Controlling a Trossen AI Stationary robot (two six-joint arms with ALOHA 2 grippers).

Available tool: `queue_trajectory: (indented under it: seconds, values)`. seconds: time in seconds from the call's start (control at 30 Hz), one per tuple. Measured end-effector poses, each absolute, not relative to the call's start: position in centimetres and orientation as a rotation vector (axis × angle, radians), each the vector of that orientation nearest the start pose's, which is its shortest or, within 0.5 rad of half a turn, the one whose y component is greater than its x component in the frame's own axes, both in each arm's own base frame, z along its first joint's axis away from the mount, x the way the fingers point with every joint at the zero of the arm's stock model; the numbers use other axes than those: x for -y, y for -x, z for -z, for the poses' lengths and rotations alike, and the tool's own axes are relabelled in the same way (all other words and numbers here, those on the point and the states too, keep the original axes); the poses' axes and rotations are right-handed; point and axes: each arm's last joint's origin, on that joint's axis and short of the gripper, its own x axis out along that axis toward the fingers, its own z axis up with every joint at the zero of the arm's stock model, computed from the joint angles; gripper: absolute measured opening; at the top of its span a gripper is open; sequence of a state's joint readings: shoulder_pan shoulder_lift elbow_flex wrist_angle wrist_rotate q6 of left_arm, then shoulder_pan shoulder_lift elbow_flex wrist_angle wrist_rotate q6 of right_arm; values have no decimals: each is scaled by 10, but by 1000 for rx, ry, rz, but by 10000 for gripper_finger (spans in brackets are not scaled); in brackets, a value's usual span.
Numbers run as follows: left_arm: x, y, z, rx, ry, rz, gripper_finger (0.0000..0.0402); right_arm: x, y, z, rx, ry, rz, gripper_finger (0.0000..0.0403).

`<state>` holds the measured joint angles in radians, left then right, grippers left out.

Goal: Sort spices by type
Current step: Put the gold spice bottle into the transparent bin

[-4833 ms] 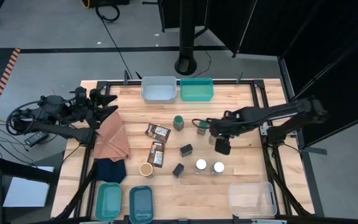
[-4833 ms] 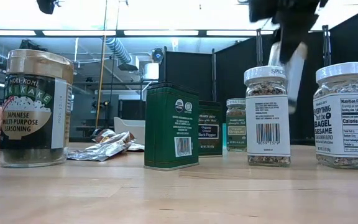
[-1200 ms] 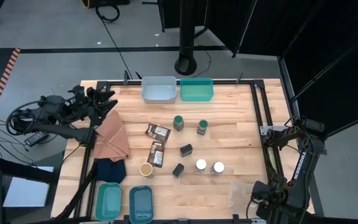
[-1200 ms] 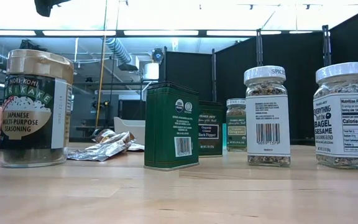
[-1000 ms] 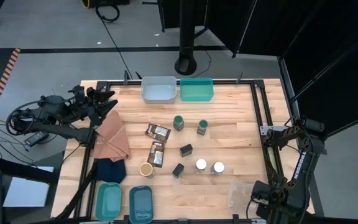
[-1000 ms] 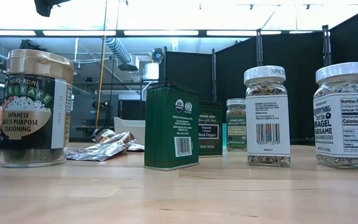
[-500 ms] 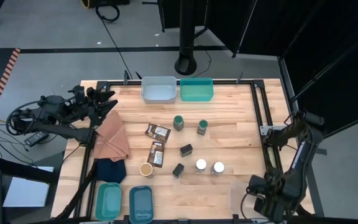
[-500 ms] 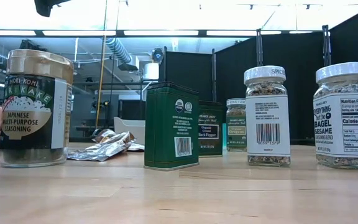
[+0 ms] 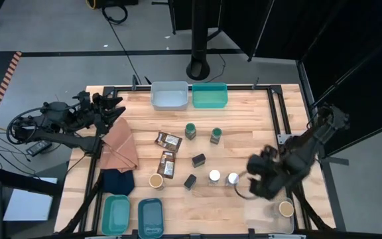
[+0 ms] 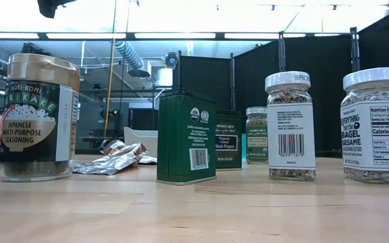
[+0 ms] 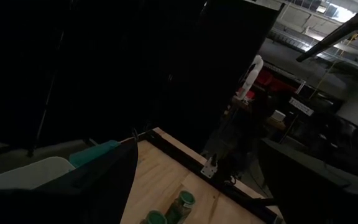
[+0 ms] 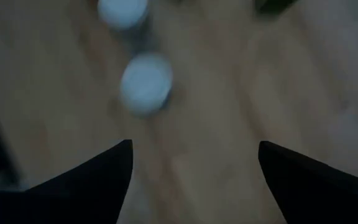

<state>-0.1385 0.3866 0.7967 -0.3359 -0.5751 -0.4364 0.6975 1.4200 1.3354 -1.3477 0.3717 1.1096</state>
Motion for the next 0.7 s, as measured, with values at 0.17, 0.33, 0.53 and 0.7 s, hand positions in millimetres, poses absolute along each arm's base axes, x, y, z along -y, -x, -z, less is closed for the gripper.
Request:
queue_trajectory:
  seconds: [0.17, 0.33, 0.53, 0.7]
  values:
    - [-2, -74, -362, 125, 433, -284, 335, -116, -221, -312, -1105, -164, 440, 352]
    - [6, -98, -354, -20, 394, -137, 335, -97, -235, -313, -1090, -114, 419, 352]
    - [16, -135, -323, -368, 424, -55, 335, -89, -240, -313, -1099, -55, 391, 352]
    - [31, -164, -302, -572, 441, 62, 335, -87, -240, -313, -1102, -44, 388, 352]
